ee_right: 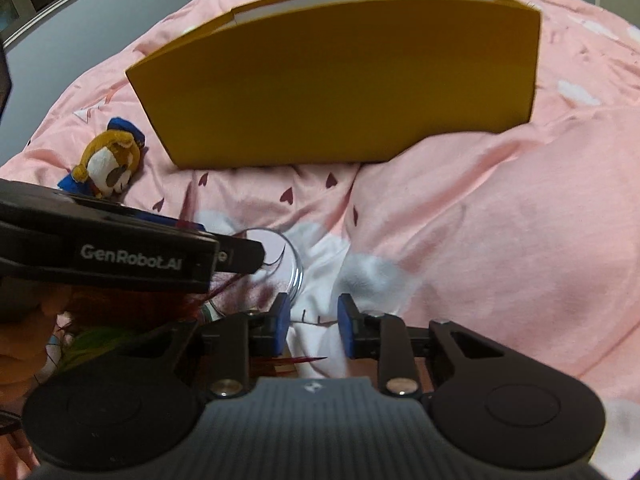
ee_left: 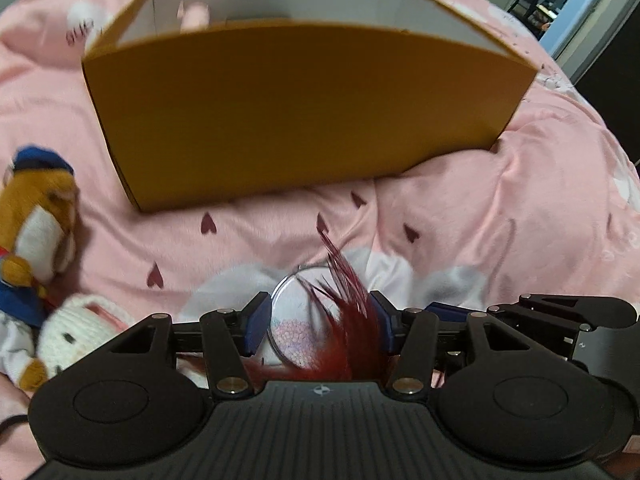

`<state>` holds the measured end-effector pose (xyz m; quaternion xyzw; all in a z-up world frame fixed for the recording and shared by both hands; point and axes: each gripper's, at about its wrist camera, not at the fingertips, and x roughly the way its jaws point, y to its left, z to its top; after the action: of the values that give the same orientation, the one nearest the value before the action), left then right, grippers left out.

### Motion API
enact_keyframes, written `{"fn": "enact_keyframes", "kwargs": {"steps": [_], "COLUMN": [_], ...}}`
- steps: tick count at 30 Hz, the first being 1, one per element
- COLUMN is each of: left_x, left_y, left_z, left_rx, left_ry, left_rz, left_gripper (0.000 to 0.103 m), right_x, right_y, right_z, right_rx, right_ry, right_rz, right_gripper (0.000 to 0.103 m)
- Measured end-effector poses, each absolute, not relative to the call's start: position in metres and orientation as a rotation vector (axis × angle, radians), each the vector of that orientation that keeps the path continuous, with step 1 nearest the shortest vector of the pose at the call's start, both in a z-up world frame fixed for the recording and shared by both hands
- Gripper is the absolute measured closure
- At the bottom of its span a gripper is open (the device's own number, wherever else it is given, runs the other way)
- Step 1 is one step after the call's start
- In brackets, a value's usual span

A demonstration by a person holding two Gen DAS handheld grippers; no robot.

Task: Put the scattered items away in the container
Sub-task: 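Close the left tool on the rim of the round mirror, then lift the round mirror up with the left tool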

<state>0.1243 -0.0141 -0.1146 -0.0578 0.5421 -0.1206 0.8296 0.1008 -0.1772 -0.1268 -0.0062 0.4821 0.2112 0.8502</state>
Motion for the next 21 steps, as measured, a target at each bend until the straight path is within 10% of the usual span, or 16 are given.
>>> {"fn": "enact_keyframes", "kwargs": {"steps": [13,21], "left_x": [0.135,0.119], "left_y": [-0.009,0.004], "left_z": [-0.143,-0.129], "left_rx": [-0.151,-0.211], "left_ry": [1.239,1.200], "left_rz": [-0.276,-0.323], "left_gripper": [0.019,0.033], "right_x": [0.114,0.114], "right_y": [-0.184,-0.187], "right_z": [-0.143,-0.142], "right_rx": [0.052,0.064], "right_ry": [1.089,1.097], "right_rz": [0.454,0.448], "right_gripper": [0.075,0.078]}}
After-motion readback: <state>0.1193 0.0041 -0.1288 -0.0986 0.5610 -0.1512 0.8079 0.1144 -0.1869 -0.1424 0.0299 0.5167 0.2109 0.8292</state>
